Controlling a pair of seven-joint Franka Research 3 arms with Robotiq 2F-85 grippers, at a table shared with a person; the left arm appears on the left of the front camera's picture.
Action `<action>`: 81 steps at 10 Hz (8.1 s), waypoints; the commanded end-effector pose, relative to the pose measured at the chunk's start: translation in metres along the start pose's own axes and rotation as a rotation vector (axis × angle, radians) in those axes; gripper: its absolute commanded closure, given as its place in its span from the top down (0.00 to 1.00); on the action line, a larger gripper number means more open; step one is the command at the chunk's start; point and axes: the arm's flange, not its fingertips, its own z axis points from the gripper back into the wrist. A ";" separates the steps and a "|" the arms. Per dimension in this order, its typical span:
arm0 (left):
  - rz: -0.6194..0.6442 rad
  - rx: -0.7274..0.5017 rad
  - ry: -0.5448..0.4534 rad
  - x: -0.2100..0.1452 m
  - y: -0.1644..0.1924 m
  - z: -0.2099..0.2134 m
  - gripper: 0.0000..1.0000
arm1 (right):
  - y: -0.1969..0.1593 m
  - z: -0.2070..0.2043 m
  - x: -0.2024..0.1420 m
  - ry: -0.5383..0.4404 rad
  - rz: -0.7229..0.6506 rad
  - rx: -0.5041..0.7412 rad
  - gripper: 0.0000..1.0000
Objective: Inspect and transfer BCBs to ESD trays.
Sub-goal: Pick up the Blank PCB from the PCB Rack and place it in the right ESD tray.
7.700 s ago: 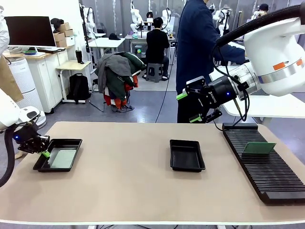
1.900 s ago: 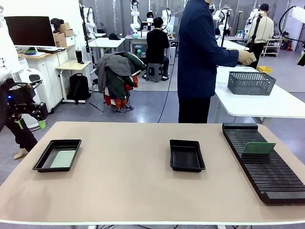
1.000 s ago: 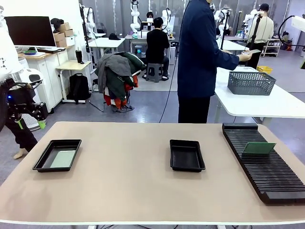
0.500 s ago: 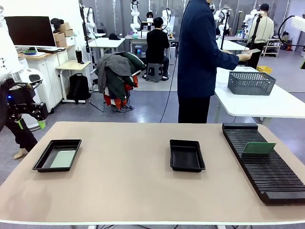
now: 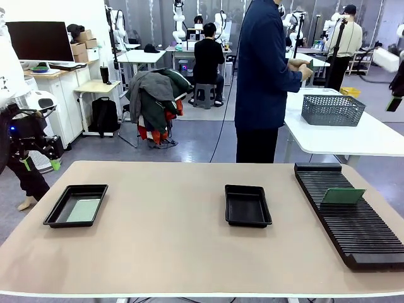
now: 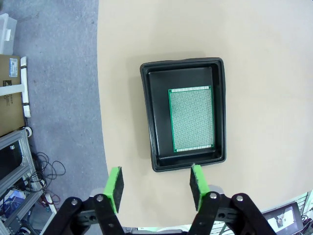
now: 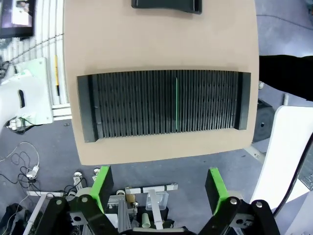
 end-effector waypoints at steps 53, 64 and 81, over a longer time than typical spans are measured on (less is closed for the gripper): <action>0.000 0.002 -0.005 -0.002 0.000 -0.002 0.73 | -0.047 -0.283 -0.028 0.018 -0.029 0.036 0.00; 0.000 0.002 -0.005 -0.002 0.000 -0.002 0.73 | -0.036 -0.158 -0.022 0.075 -0.040 -0.016 0.03; 0.000 0.002 -0.005 -0.002 0.000 -0.002 0.73 | -0.017 0.035 -0.008 0.097 -0.049 0.046 0.03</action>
